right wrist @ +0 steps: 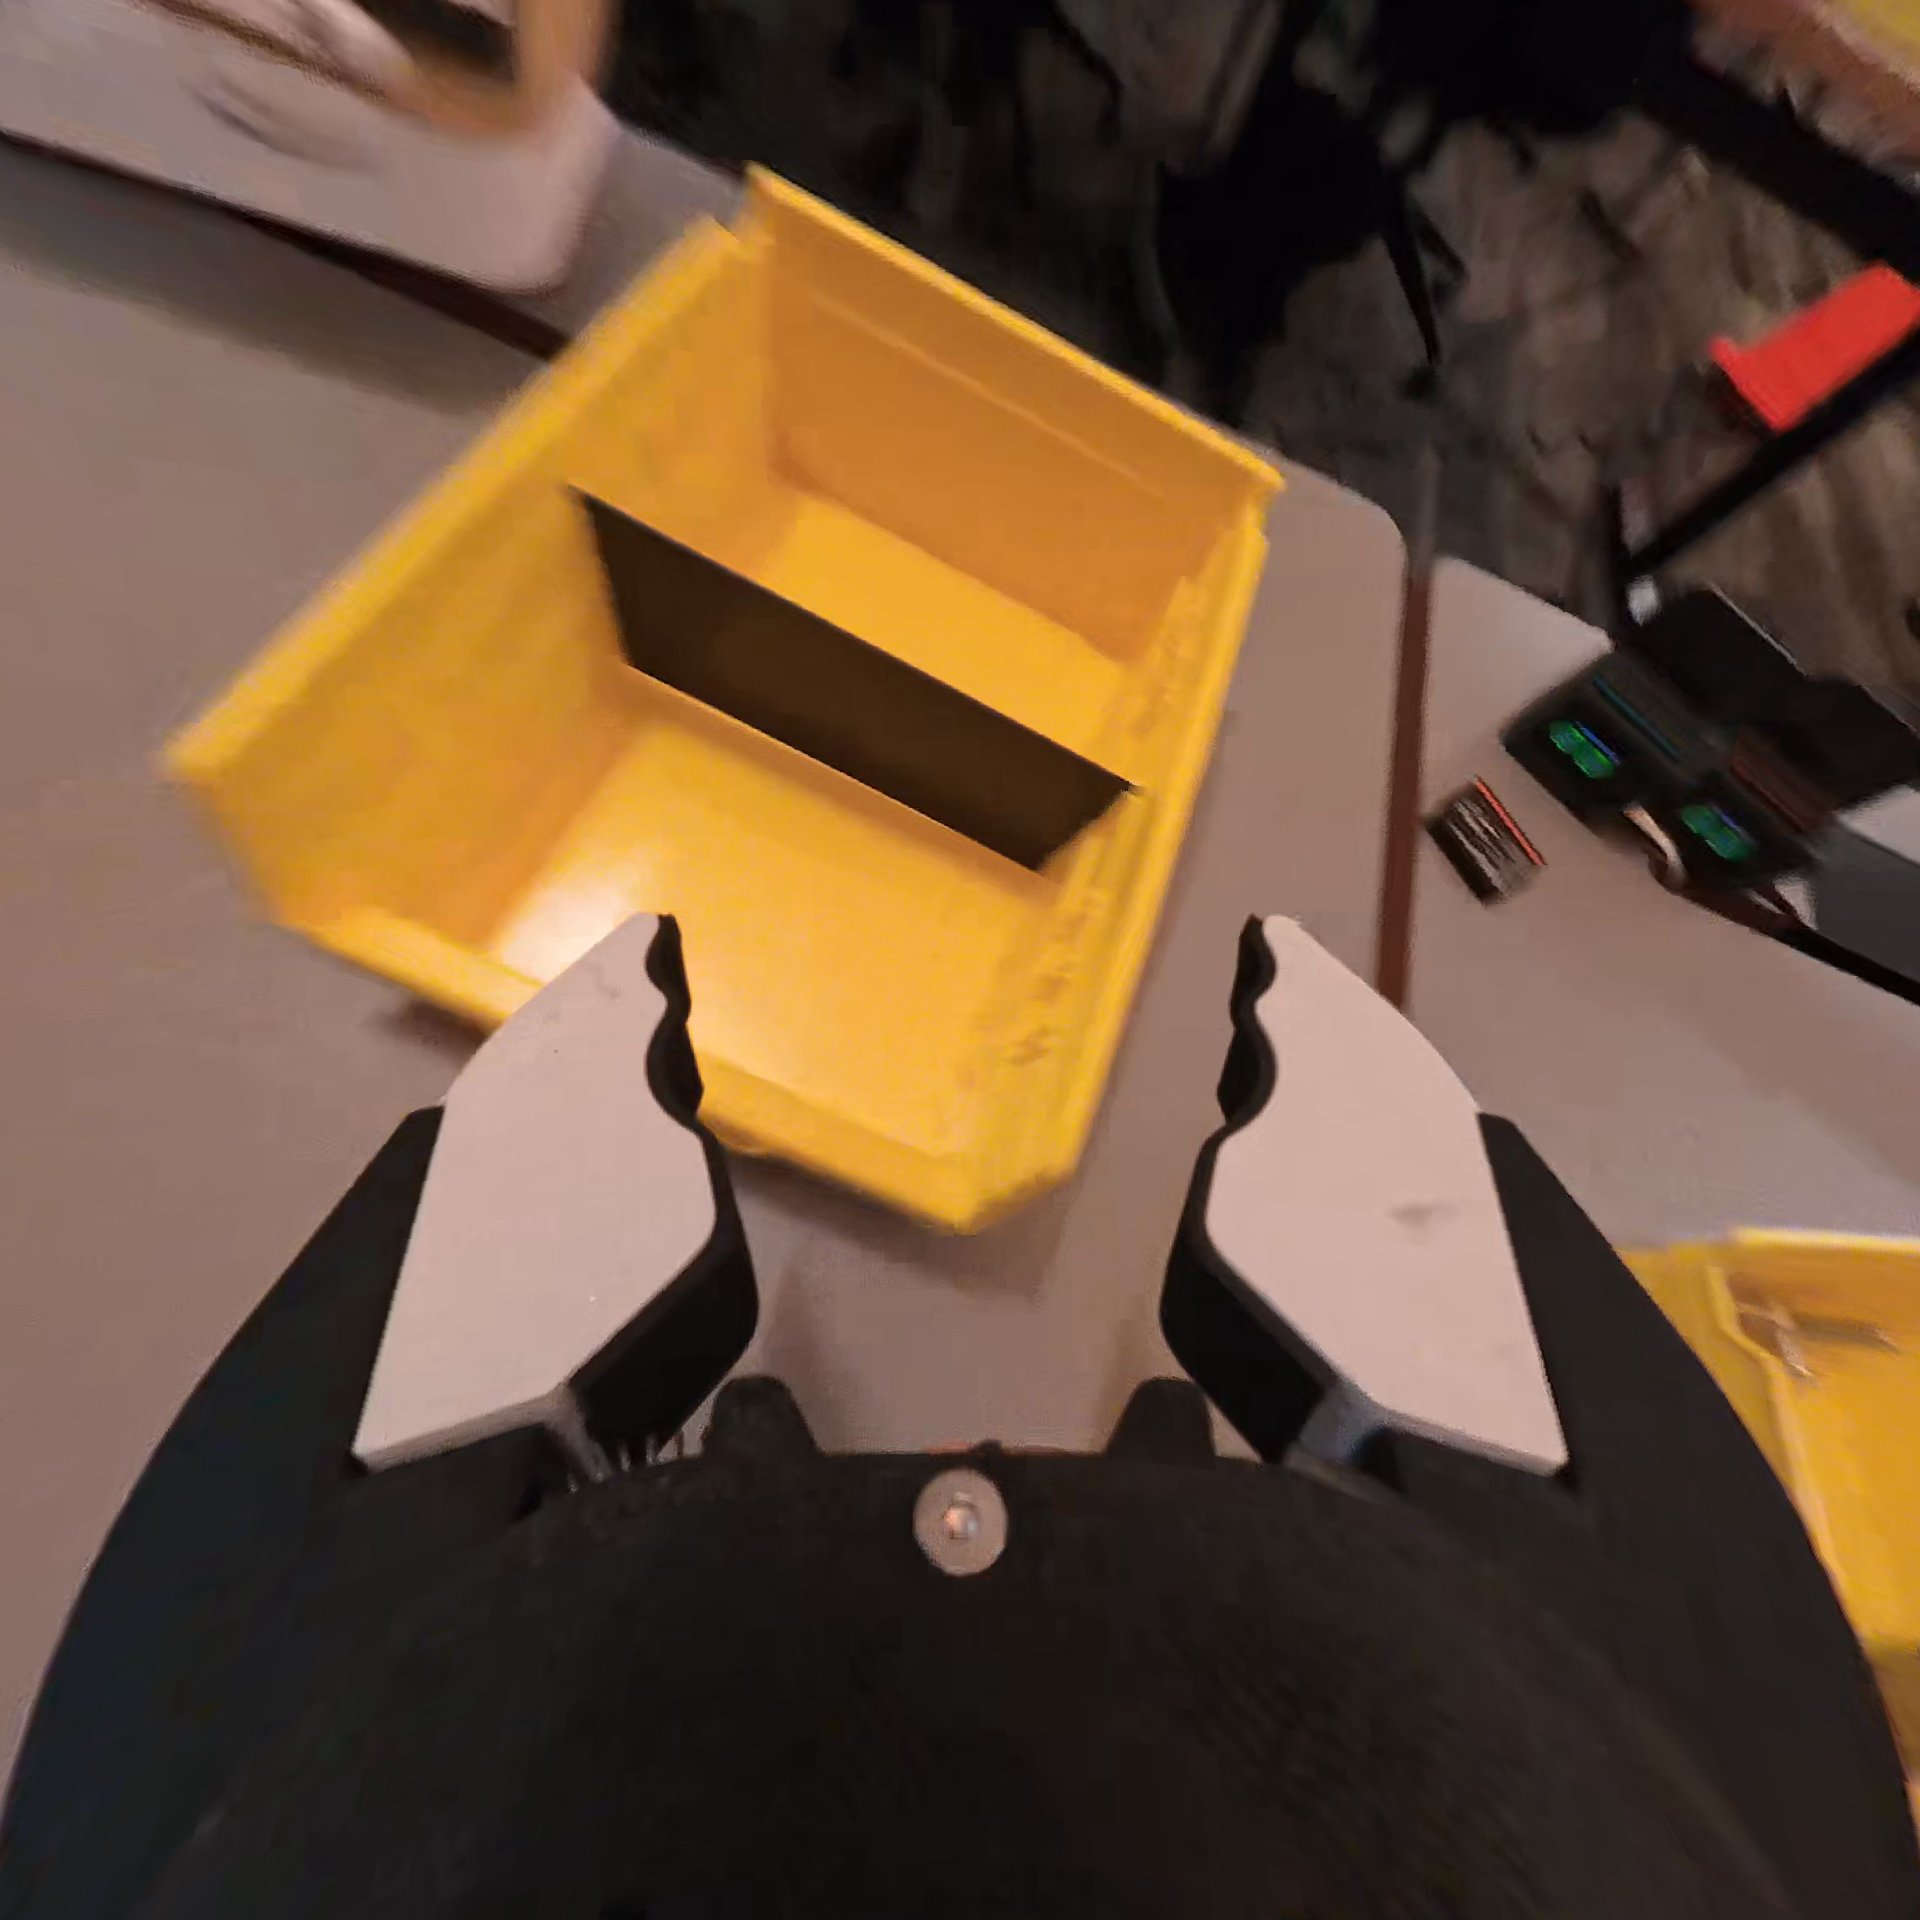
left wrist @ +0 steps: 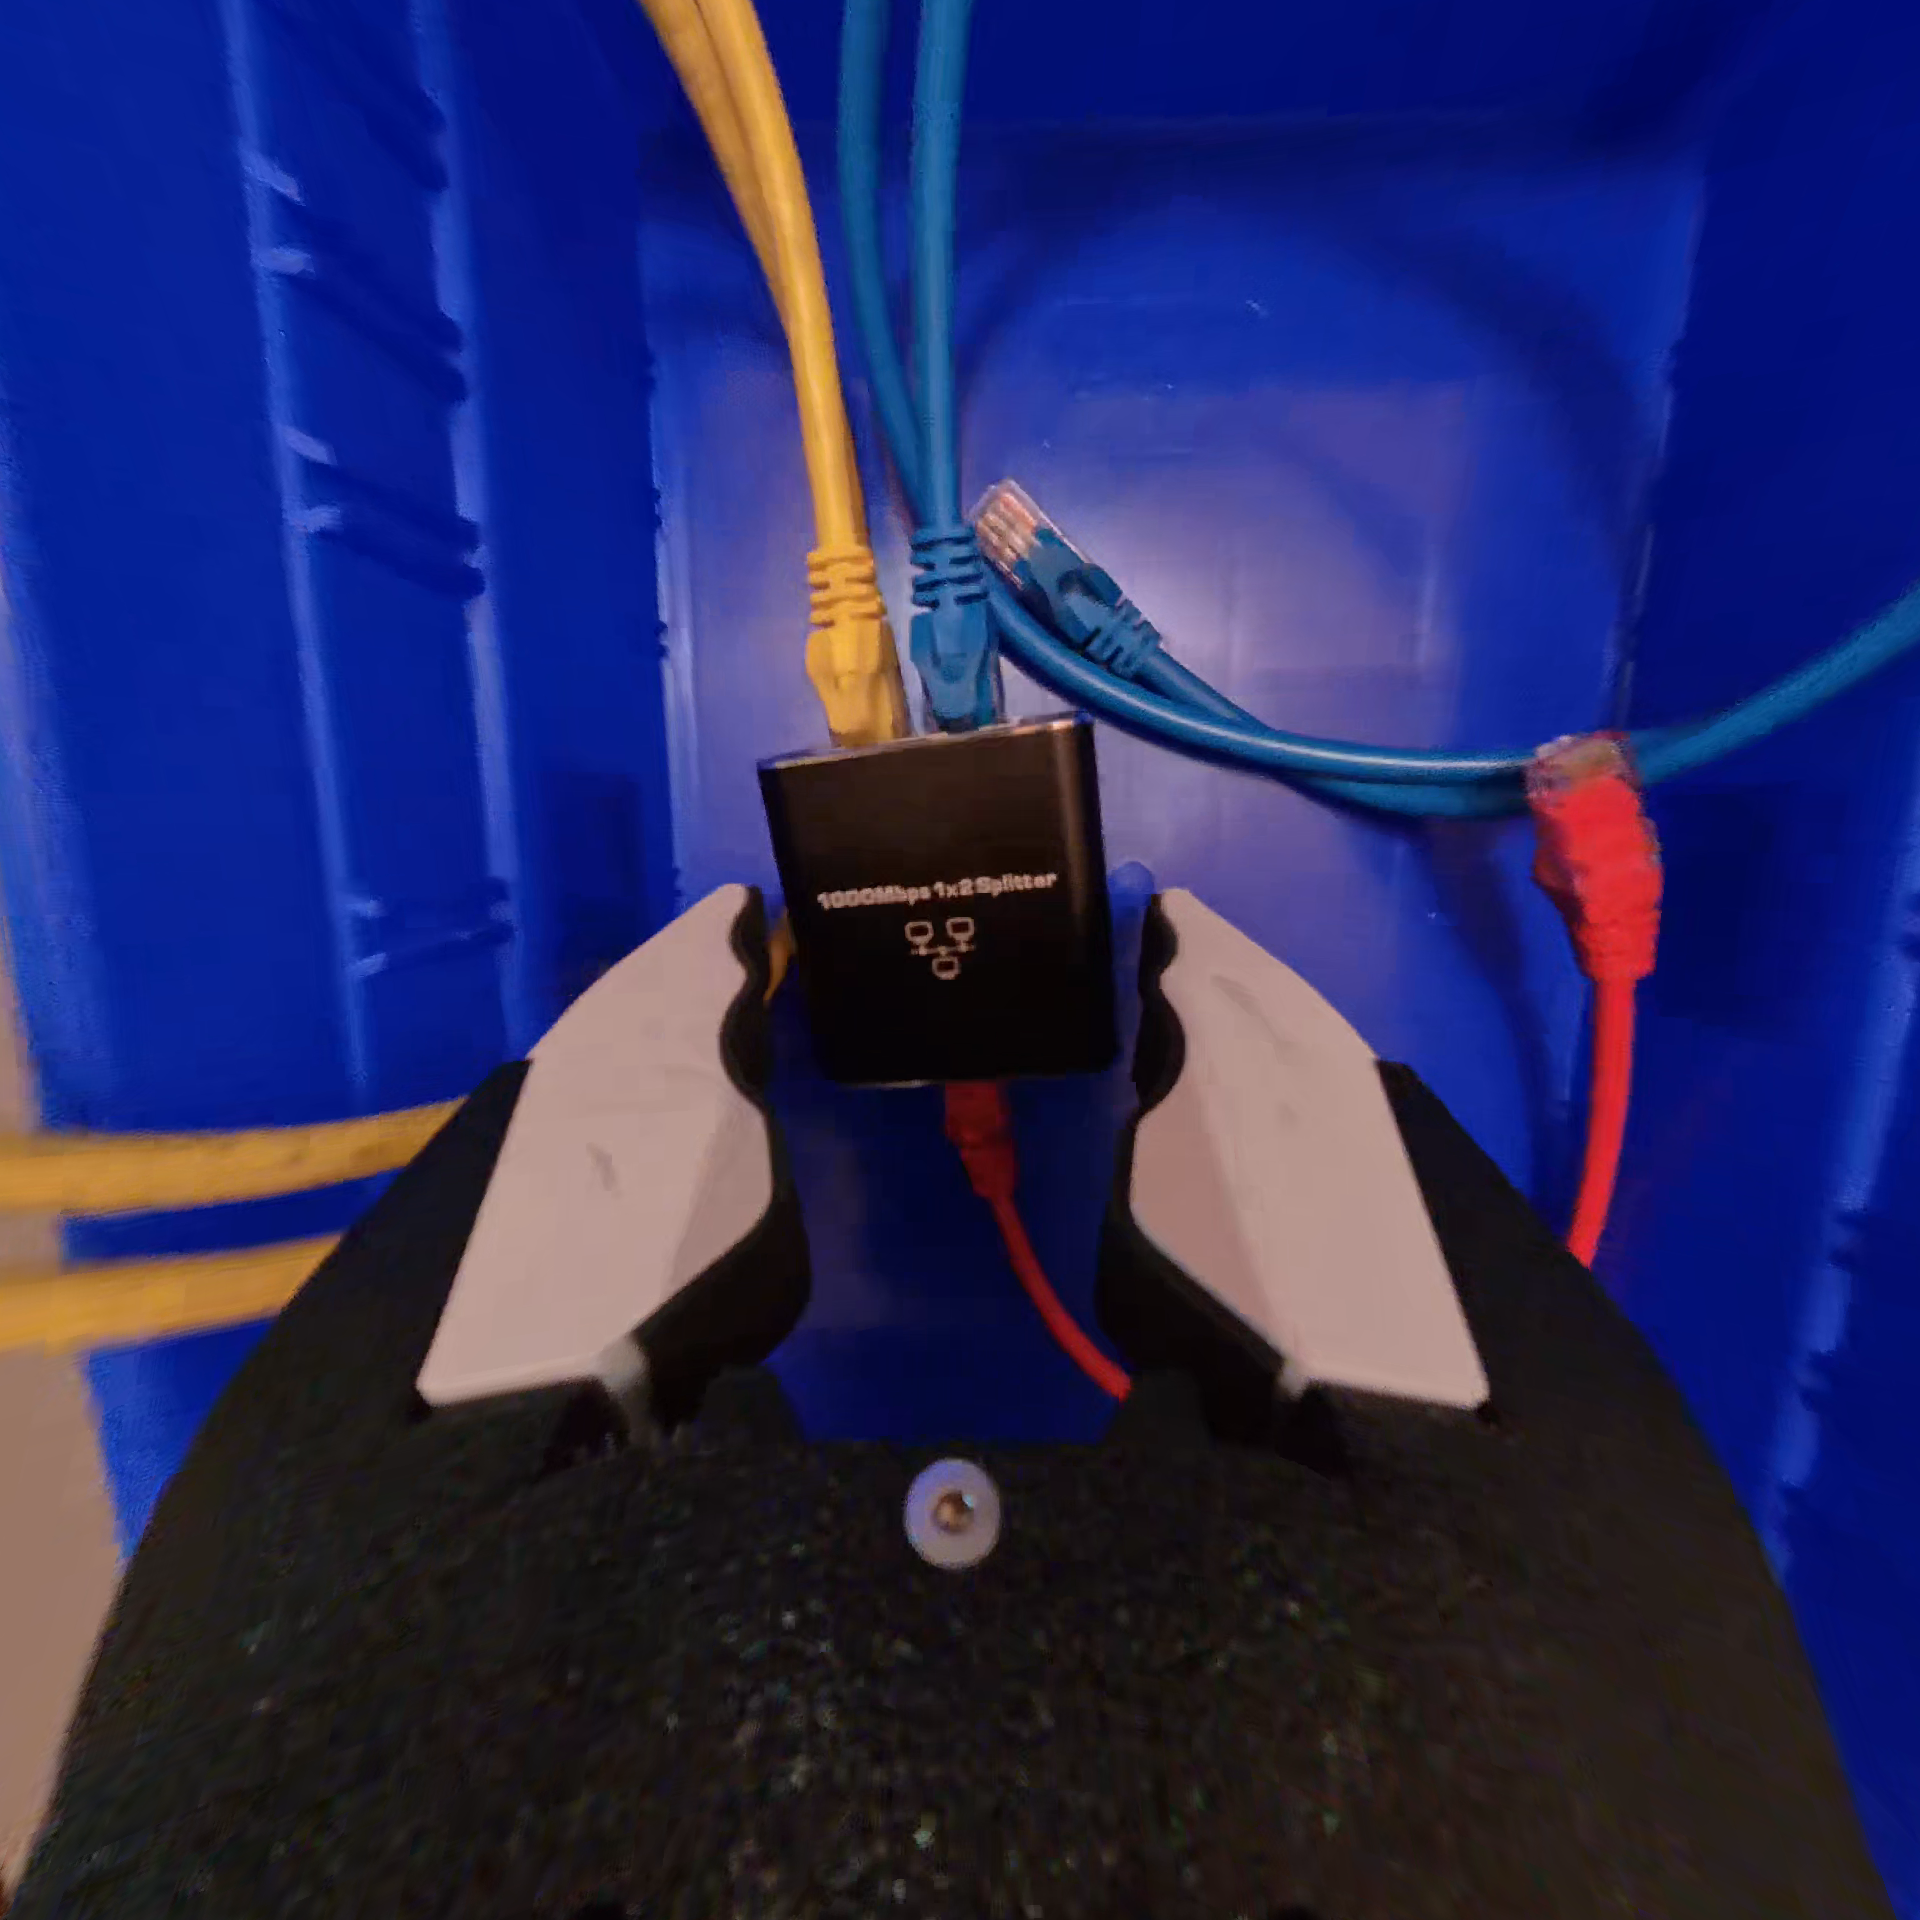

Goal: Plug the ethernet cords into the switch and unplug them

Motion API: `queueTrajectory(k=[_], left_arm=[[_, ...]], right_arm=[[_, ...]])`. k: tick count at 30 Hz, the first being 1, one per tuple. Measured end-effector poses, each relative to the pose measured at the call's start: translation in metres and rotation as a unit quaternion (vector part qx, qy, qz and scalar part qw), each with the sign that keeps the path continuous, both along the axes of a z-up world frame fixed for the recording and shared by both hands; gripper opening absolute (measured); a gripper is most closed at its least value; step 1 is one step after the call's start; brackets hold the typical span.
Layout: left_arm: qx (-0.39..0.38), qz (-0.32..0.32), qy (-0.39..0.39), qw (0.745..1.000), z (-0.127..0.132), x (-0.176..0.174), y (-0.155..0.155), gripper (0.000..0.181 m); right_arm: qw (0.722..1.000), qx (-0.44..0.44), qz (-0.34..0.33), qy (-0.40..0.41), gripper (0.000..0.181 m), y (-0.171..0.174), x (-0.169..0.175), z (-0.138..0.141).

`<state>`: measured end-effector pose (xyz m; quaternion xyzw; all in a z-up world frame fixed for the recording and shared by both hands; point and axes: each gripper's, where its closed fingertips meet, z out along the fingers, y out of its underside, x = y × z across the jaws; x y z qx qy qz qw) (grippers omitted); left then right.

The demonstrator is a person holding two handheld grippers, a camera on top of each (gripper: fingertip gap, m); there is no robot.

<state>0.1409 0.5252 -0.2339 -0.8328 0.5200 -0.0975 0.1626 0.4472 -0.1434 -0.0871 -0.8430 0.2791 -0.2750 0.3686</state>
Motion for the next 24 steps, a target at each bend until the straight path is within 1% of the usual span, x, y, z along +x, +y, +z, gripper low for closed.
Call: queueTrajectory(k=[1,4,6,8,10,12,13,15,19,21,24], left_arm=[[-0.017,0.005,0.005,1.000,-0.005,0.000,-0.001,0.066],[-0.035,0.021,-0.004,0.999,-0.011,0.003,0.002,0.066],[-0.020,0.000,-0.004,1.000,-0.012,0.002,0.004,0.064],[0.000,-0.024,-0.012,1.000,-0.012,0.001,0.005,0.064],[0.016,-0.041,-0.034,0.998,-0.003,0.002,0.002,0.064],[0.063,-0.061,-0.052,0.995,0.018,0.001,-0.002,0.064],[0.093,-0.074,-0.063,0.991,0.033,0.002,-0.004,0.063],[0.173,-0.097,-0.082,0.977,0.068,0.003,-0.009,0.063],[0.330,-0.149,-0.101,0.927,0.137,0.006,-0.028,0.063],[0.390,-0.169,-0.099,0.900,0.163,0.006,-0.040,0.062],[0.463,-0.184,-0.113,0.860,0.204,0.006,-0.061,0.062]], right_arm=[[0.999,0.026,0.030,-0.006,0.099,0.013,-0.021,0.006],[0.988,0.085,0.125,-0.006,0.095,0.057,-0.086,0.008],[0.974,0.126,0.191,0.000,0.086,0.089,-0.128,0.005],[0.952,0.170,0.253,0.014,0.083,0.118,-0.166,0.001],[0.931,0.211,0.295,0.033,0.078,0.141,-0.192,-0.003],[0.916,0.238,0.318,0.063,0.076,0.161,-0.207,-0.011],[0.913,0.243,0.318,0.076,0.075,0.169,-0.210,-0.016],[0.909,0.243,0.324,0.103,0.079,0.184,-0.217,-0.024],[0.893,0.239,0.361,0.128,0.080,0.210,-0.242,-0.033],[0.888,0.229,0.378,0.129,0.080,0.219,-0.255,-0.034],[0.876,0.231,0.405,0.122,0.080,0.229,-0.274,-0.029]])
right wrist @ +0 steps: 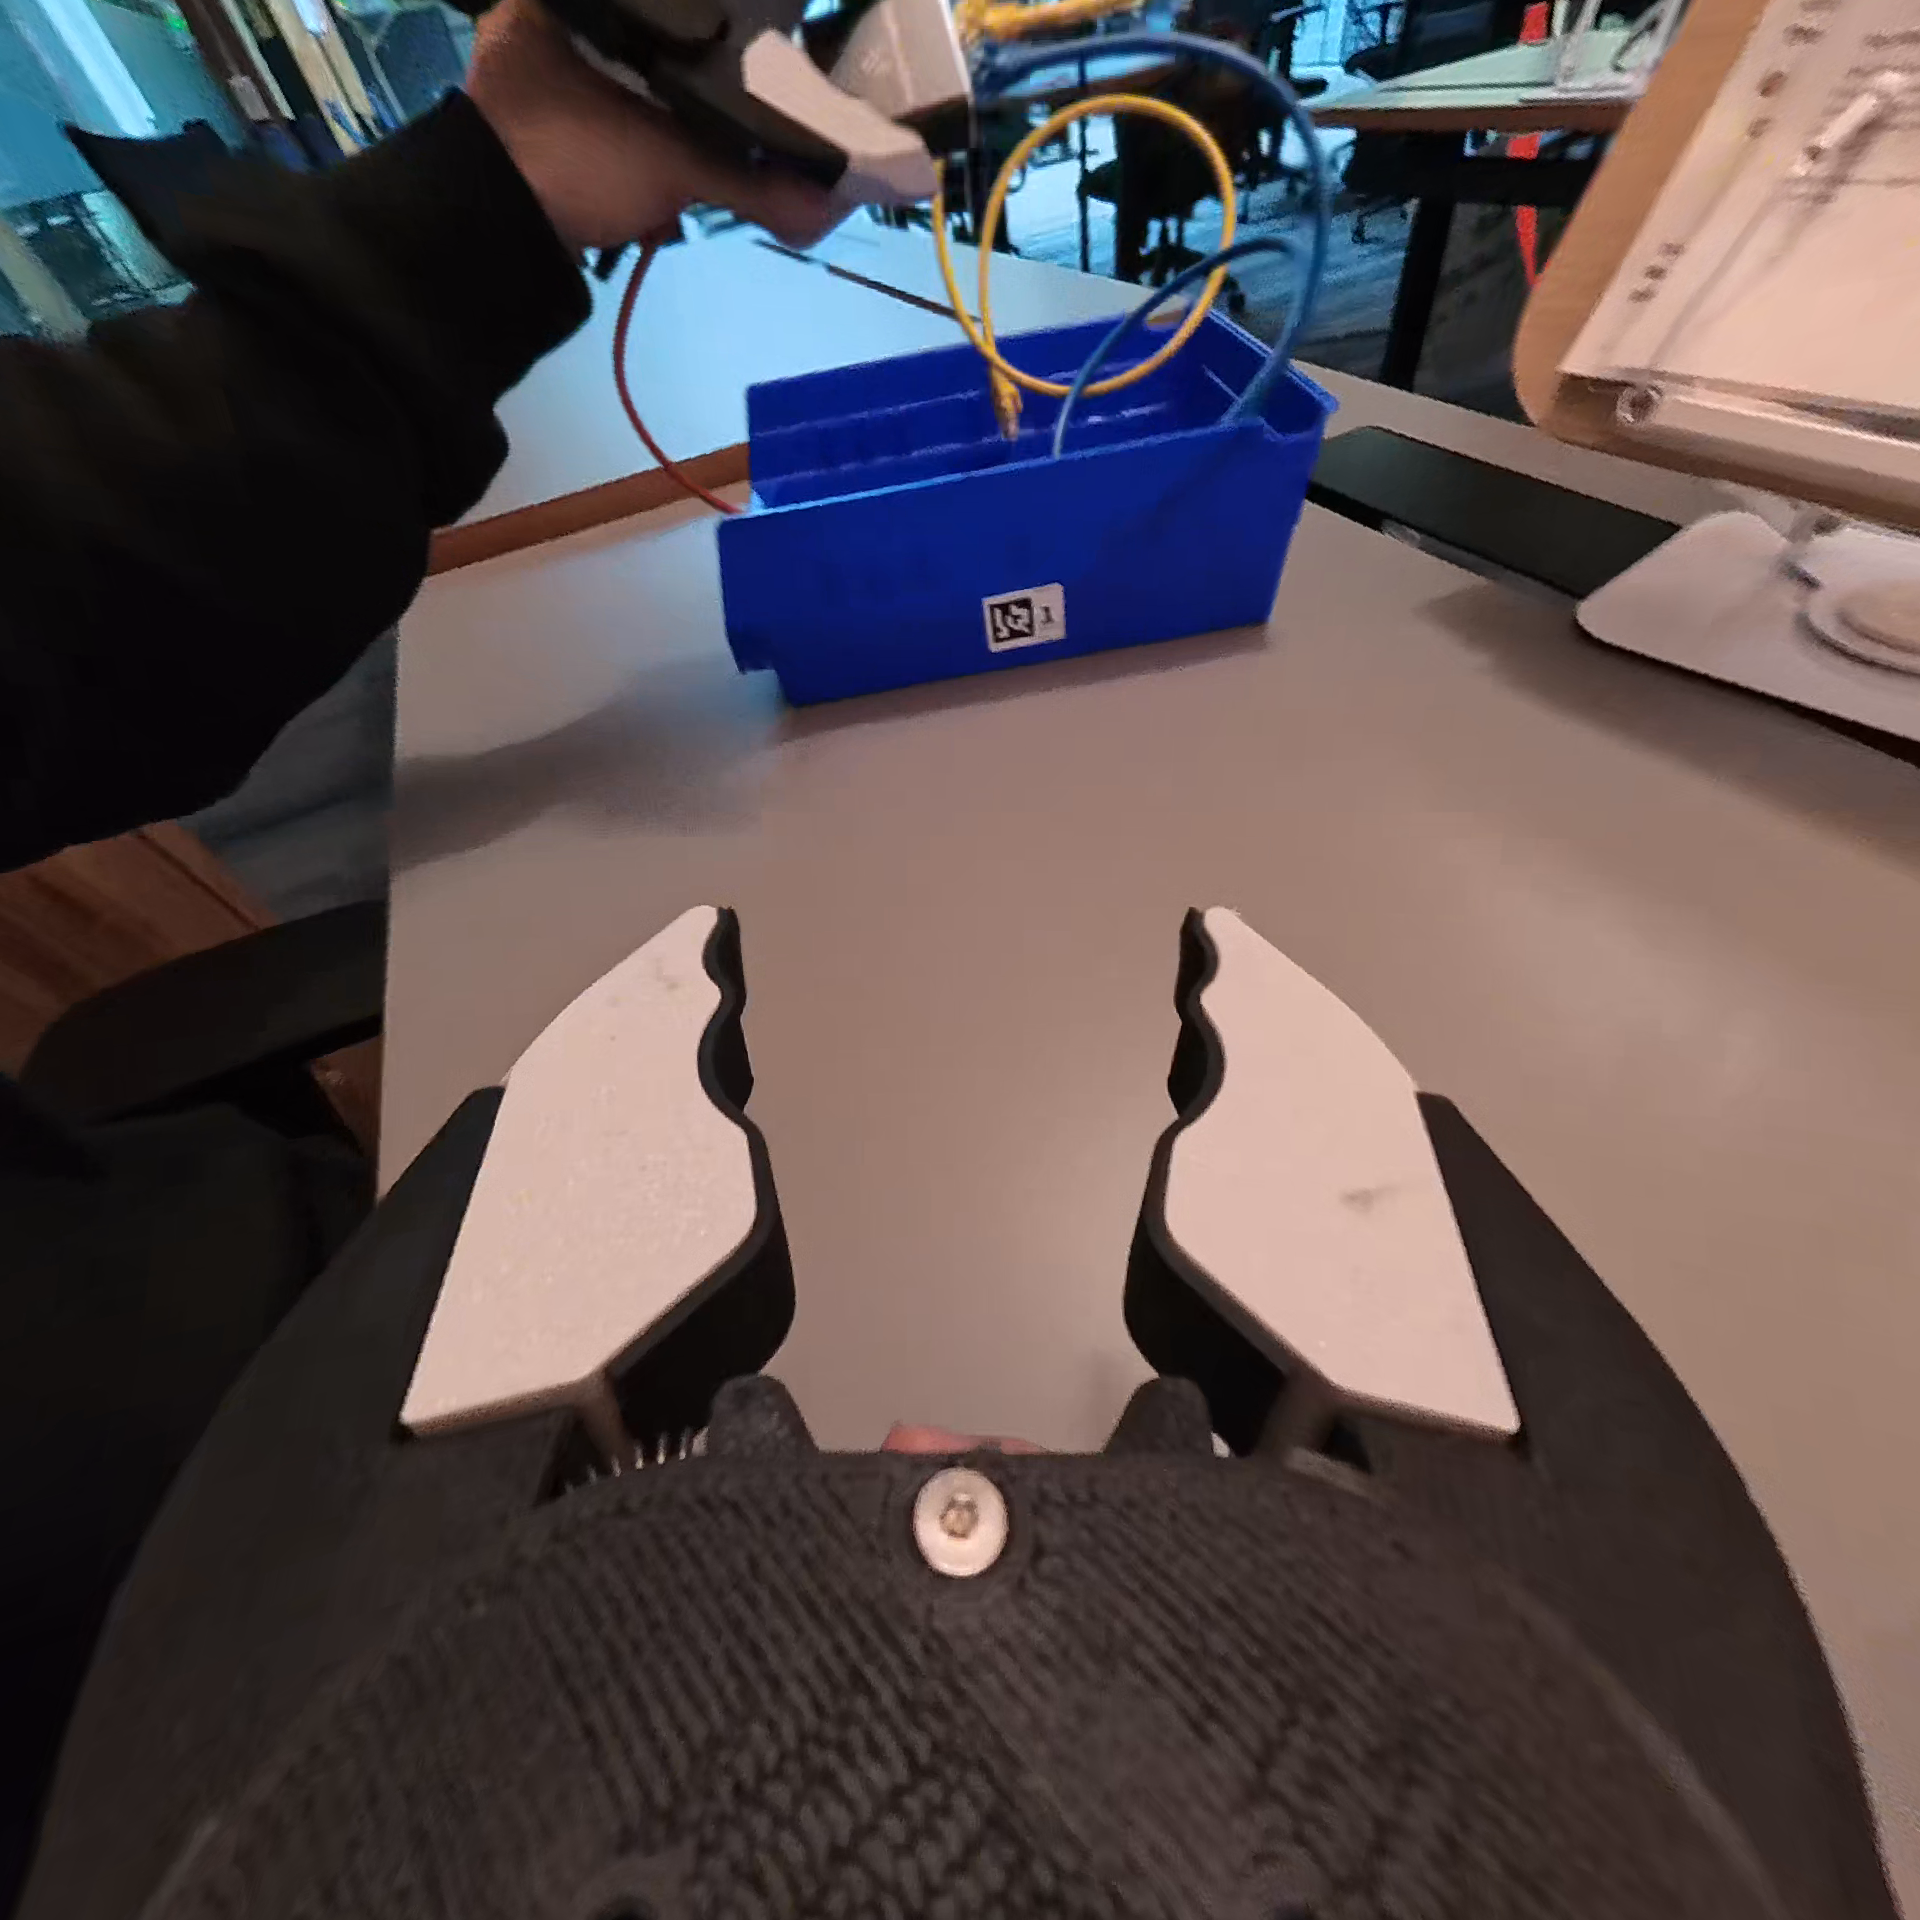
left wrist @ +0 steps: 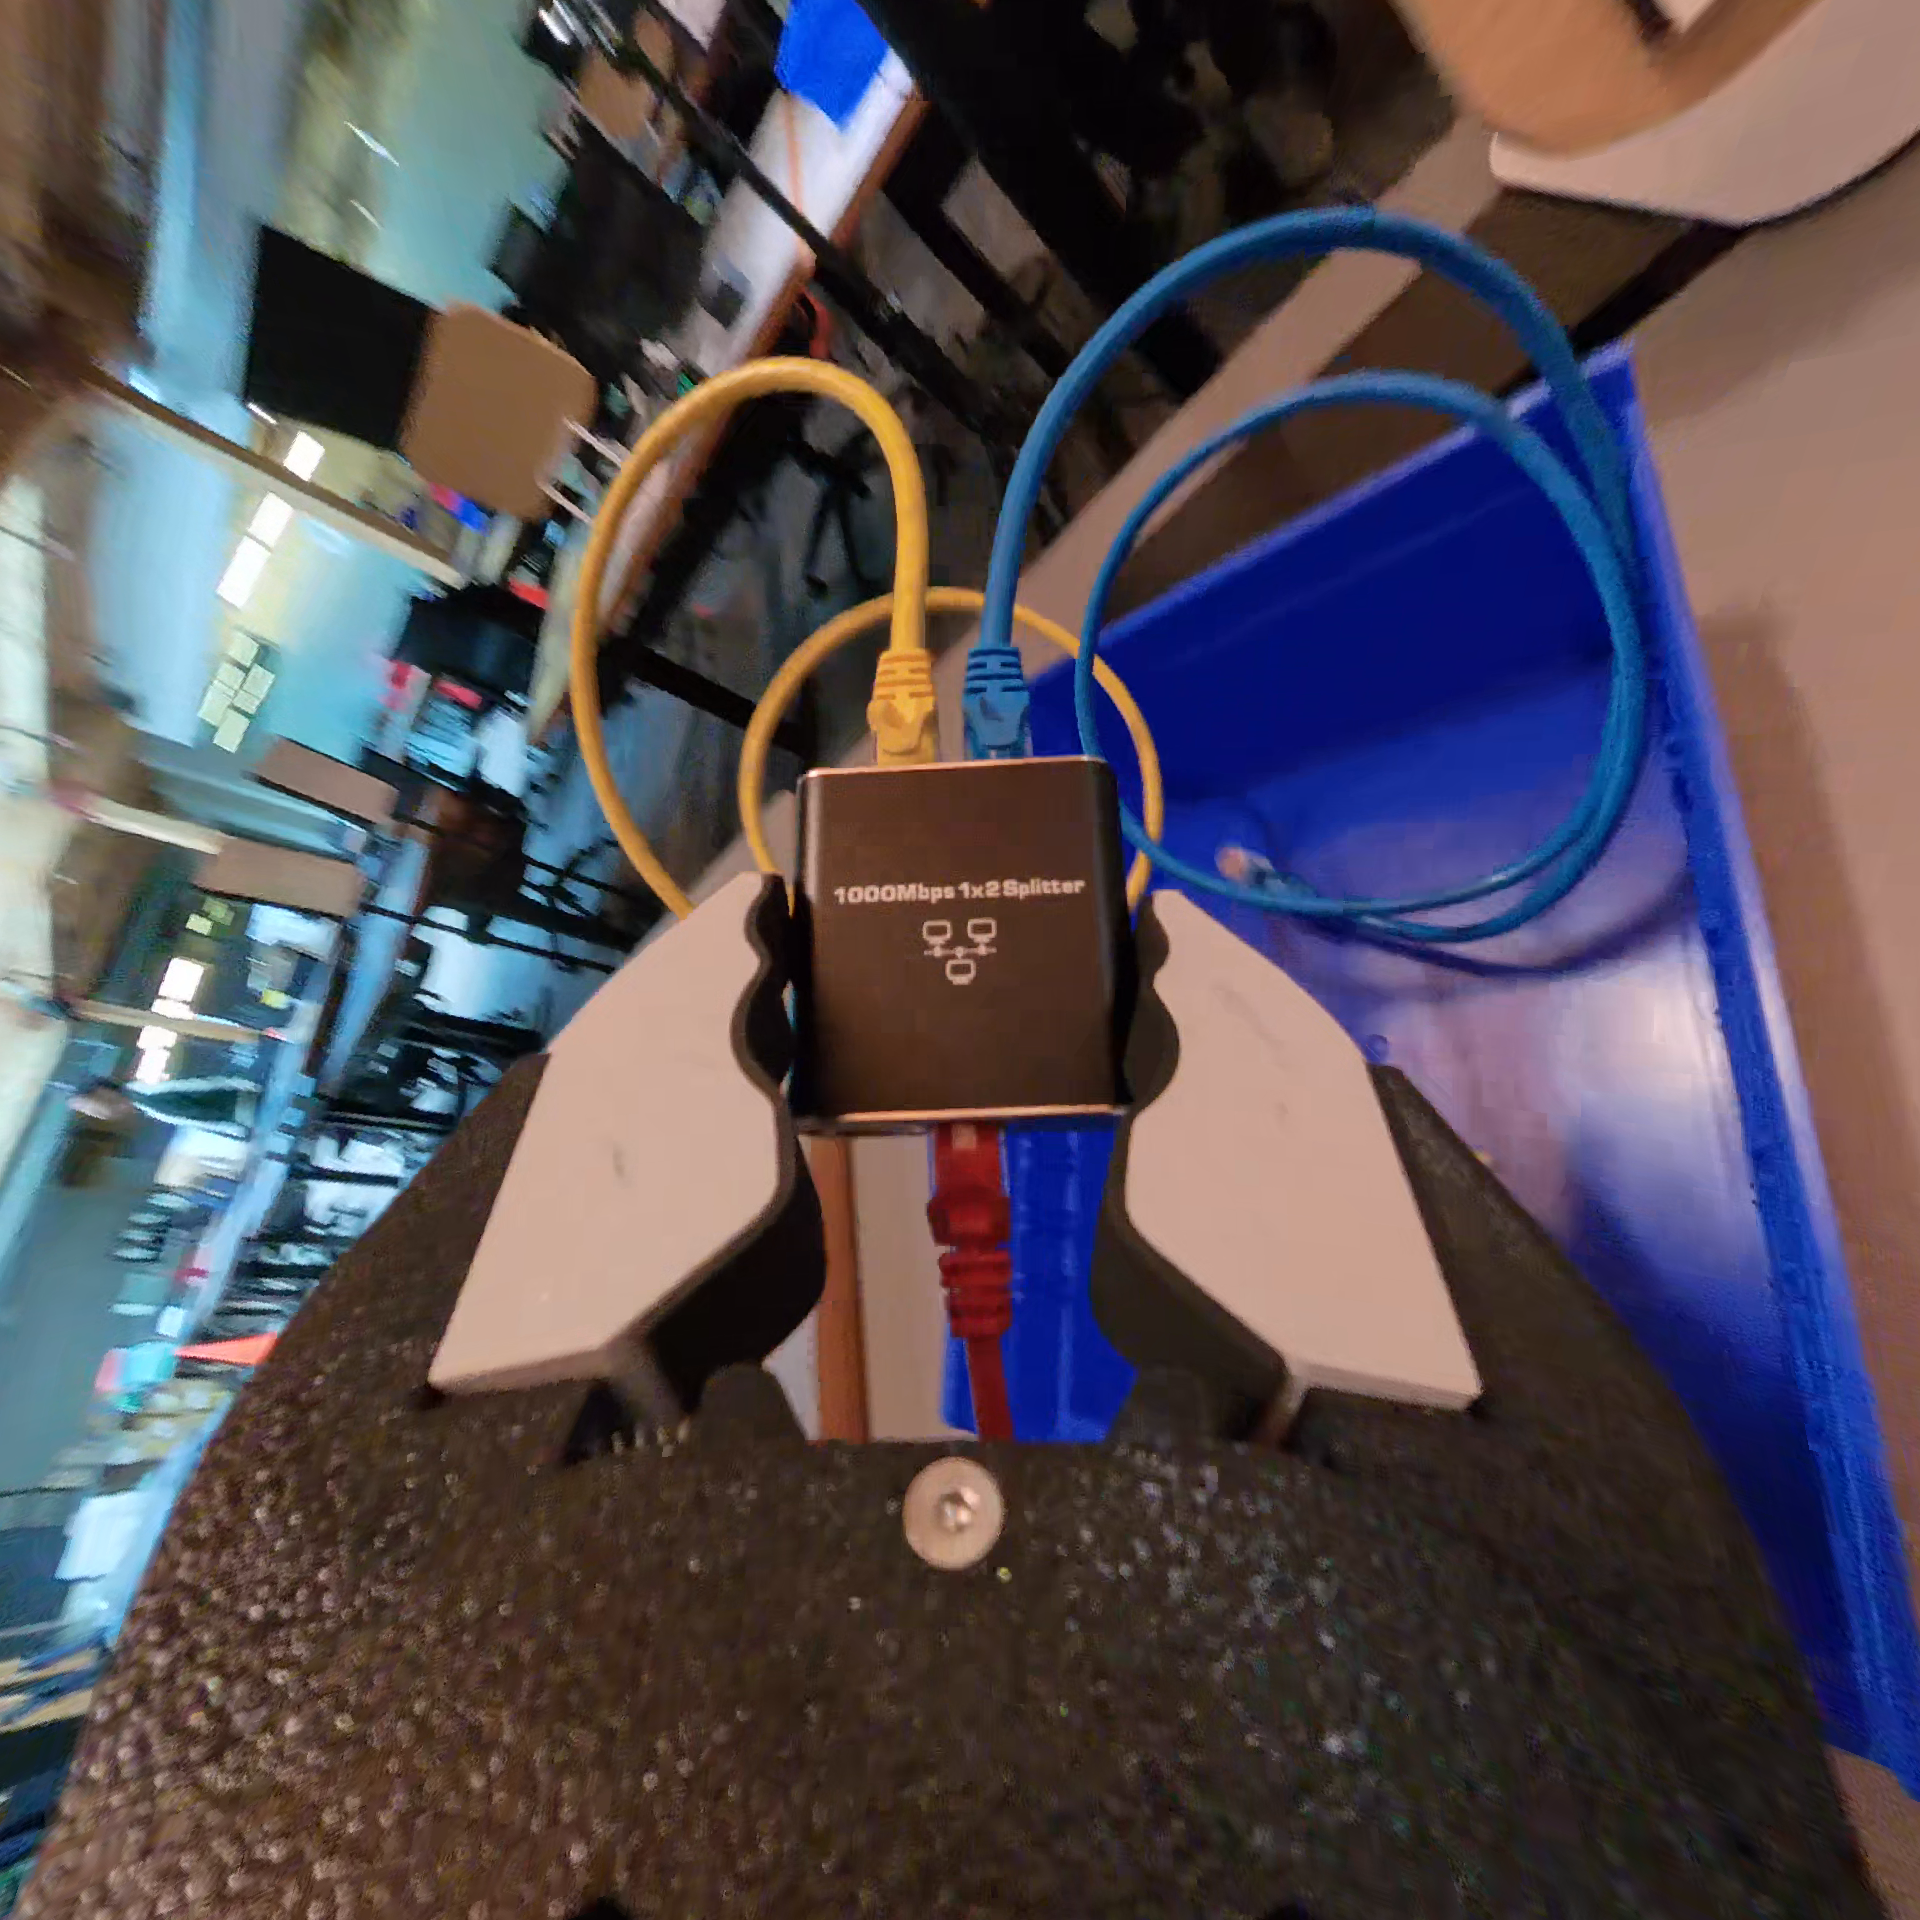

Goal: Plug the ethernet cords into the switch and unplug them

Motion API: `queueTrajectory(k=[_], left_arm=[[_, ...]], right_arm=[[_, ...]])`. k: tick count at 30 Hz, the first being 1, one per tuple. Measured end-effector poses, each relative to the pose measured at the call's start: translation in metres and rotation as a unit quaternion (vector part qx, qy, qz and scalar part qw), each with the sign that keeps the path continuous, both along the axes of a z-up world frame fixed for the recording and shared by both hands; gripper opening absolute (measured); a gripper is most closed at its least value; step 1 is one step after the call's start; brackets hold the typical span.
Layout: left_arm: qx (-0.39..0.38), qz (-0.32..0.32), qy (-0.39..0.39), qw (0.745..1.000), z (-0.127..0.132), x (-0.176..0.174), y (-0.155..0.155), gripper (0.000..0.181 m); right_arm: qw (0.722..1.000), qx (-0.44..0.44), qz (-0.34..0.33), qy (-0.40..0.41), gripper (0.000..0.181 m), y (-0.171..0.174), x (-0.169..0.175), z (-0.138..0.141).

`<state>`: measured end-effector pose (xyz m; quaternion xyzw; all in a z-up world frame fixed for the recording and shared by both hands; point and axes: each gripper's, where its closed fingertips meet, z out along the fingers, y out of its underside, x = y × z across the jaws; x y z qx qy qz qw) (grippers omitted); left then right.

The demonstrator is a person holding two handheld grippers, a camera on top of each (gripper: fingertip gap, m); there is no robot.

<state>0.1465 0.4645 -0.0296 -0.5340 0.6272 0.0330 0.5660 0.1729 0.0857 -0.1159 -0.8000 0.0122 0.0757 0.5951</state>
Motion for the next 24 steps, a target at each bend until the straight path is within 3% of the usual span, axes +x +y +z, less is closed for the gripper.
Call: queueTrajectory(k=[4,8,11,14,16,17,19,22,24], left_arm=[[0.072,-0.038,-0.068,0.994,0.064,0.000,-0.040,0.062],[0.121,-0.105,-0.135,0.978,0.125,-0.002,-0.099,0.062],[0.145,-0.171,-0.166,0.960,0.151,-0.002,-0.154,0.062],[0.157,-0.235,-0.161,0.946,0.143,0.005,-0.208,0.062],[0.168,-0.269,-0.154,0.936,0.123,0.012,-0.239,0.062],[0.170,-0.286,-0.151,0.931,0.110,0.015,-0.253,0.062],[0.170,-0.319,-0.144,0.921,0.081,0.022,-0.279,0.062],[0.173,-0.355,-0.126,0.910,0.041,0.031,-0.307,0.062],[0.150,-0.390,-0.114,0.901,0.015,0.034,-0.323,0.062]], right_arm=[[0.999,0.051,0.006,0.017,0.081,0.011,-0.012,0.029],[0.986,0.148,0.001,0.072,0.082,0.022,-0.014,0.087],[0.970,0.208,0.027,0.124,0.081,0.026,-0.021,0.130],[0.956,0.230,0.068,0.167,0.071,0.029,-0.036,0.155],[0.956,0.222,0.099,0.166,0.054,0.030,-0.054,0.157],[0.961,0.215,0.090,0.150,0.052,0.033,-0.056,0.152],[0.968,0.206,0.037,0.139,0.070,0.040,-0.041,0.136],[0.956,0.203,-0.001,0.213,0.073,0.045,-0.011,0.103],[0.935,0.205,0.023,0.287,0.078,0.045,-0.002,0.081]])
